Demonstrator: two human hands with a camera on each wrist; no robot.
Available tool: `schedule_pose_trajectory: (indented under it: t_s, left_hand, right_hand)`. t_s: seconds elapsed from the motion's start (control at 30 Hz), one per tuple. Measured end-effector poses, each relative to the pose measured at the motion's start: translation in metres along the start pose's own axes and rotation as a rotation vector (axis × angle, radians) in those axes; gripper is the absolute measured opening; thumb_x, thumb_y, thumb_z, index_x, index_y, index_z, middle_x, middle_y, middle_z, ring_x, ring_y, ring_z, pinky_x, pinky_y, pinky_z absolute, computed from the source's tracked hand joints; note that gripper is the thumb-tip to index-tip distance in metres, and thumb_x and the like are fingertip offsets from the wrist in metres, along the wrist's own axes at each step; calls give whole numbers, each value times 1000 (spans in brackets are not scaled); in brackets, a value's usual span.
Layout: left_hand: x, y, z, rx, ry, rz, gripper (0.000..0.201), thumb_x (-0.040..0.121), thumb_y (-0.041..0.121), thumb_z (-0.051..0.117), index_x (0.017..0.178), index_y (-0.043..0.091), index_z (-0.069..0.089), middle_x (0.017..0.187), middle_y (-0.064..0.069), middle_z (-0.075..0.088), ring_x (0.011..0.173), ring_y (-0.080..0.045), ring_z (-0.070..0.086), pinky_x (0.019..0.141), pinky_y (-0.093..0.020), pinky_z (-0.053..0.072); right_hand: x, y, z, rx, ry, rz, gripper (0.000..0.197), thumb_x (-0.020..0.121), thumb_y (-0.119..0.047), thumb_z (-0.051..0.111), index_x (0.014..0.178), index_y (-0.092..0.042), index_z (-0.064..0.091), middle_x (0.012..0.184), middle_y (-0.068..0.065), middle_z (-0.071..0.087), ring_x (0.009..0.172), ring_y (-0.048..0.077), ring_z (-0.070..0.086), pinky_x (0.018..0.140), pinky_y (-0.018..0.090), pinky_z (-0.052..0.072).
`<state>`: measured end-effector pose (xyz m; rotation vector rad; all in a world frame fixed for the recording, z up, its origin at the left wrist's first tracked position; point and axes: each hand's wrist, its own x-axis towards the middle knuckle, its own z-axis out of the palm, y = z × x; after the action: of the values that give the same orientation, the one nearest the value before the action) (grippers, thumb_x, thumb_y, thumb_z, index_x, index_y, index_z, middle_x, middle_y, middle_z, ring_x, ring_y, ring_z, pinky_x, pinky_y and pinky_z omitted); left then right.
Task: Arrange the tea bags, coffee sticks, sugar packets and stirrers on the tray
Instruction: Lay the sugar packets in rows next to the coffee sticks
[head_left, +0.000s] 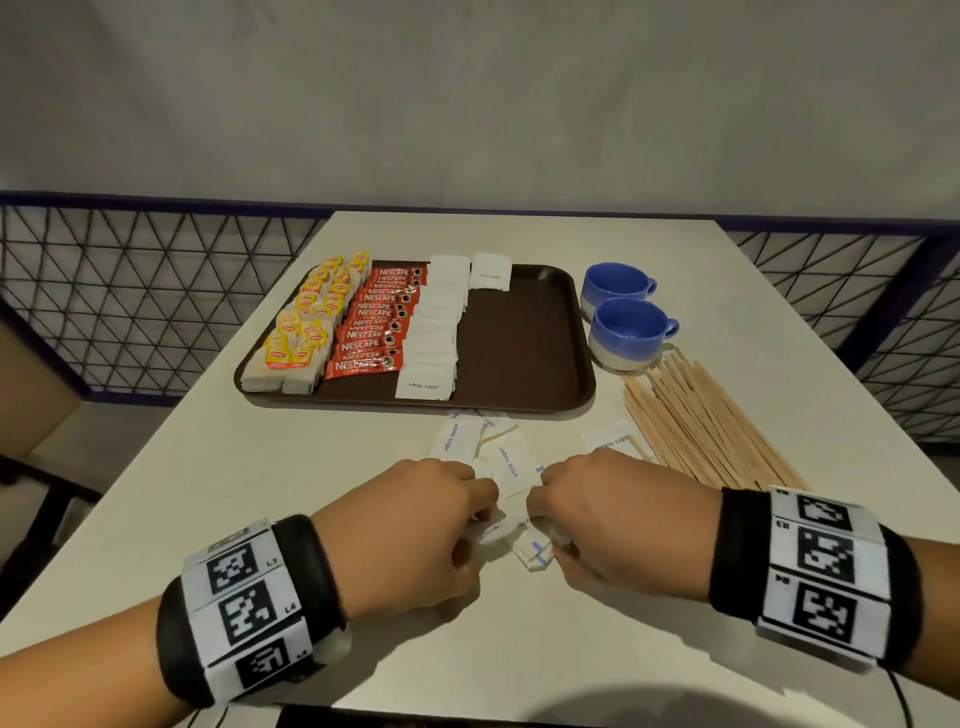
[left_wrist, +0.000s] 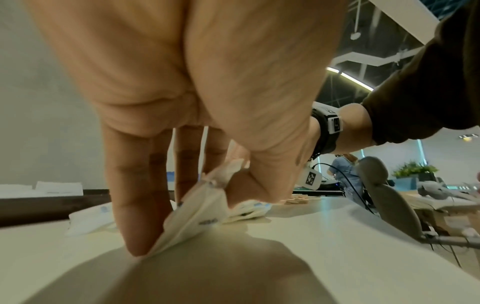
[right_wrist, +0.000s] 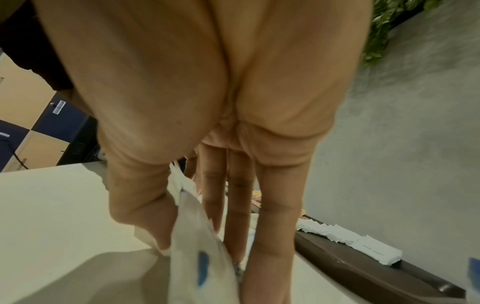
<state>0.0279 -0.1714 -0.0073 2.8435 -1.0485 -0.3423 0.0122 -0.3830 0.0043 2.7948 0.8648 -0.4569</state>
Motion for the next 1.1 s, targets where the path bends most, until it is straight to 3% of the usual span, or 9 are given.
schedule_pose_trajectory:
  t_s: [0.13, 0.27, 0.4, 0.5, 0.63, 0.77, 0.9, 1.0, 1.1]
  left_hand:
    - [-4, -9, -3, -101, 41, -17, 25, 85, 40, 50, 108, 36, 61, 97, 13, 62, 83, -11, 58, 77, -35, 52]
    - [-9, -15, -4, -181, 103, -23, 33, 94, 32, 54, 124, 44, 46, 99, 14, 63, 79, -13, 56, 74, -37, 52]
    - [-7, -20, -7, -252, 130, -7, 39, 99, 20, 51, 122, 45, 33, 68, 12, 51, 66, -15, 50, 60, -32, 40]
    - [-4, -26, -12, -325, 115, 14, 36, 101, 17, 50, 120, 44, 38, 65, 5, 52, 60, -9, 53, 55, -25, 39]
    - [-5, -34, -15, -574, 52, -2, 44, 101, 3, 47, 119, 40, 64, 85, 19, 63, 66, -2, 67, 69, -22, 56]
    - [-9, -38, -12, -1014, 64, -100, 35, 107, 2, 40, 115, 18, 70, 78, -5, 69, 71, -41, 75, 75, -48, 62]
    - [-7, -38, -6, -1282, 120, -196, 24, 103, 1, 53, 110, 12, 73, 93, -19, 71, 70, -47, 72, 68, -41, 59]
    - [-1, -35, 1, -1344, 145, -244, 18, 96, 1, 66, 110, 10, 74, 100, -16, 64, 79, -52, 71, 77, -59, 61]
    - [6, -30, 4, -1510, 106, -257, 35, 94, -5, 66, 123, 16, 66, 107, -28, 58, 89, -58, 64, 78, -66, 58]
  right_hand:
    - [0, 6, -1, 27, 61, -10, 11, 91, -26, 52, 83, -20, 58, 82, 0, 56, 70, 22, 53, 61, 31, 36]
    - [-4, 4, -1, 61, 10, -51, 21, 98, -38, 61, 114, -25, 61, 102, -2, 57, 83, 23, 54, 69, 32, 38]
    - [1, 2, -4, 10, 31, -80, 13, 98, -30, 55, 106, -22, 61, 92, -1, 51, 72, 20, 41, 63, 33, 32]
    - [3, 2, -7, -9, 44, -78, 12, 94, -23, 51, 87, -16, 58, 80, 1, 50, 63, 21, 40, 52, 30, 24]
    - [4, 12, -5, 130, 116, -39, 17, 89, -28, 53, 88, -19, 67, 77, 4, 61, 69, 23, 54, 63, 35, 46]
    - [3, 31, -11, 525, 237, 64, 24, 91, -37, 64, 106, -31, 81, 95, -19, 77, 85, 4, 67, 80, 24, 54]
    - [1, 45, -12, 826, 402, 190, 15, 88, -32, 79, 102, -31, 83, 93, -25, 77, 78, -9, 66, 72, 11, 49]
    - [0, 43, -18, 964, 545, 203, 17, 86, -31, 81, 103, -30, 83, 88, -25, 77, 71, -4, 67, 67, 12, 51]
    - [-1, 34, -29, 1076, 716, 137, 17, 86, -25, 81, 101, -33, 82, 86, -20, 78, 67, 2, 70, 68, 19, 56]
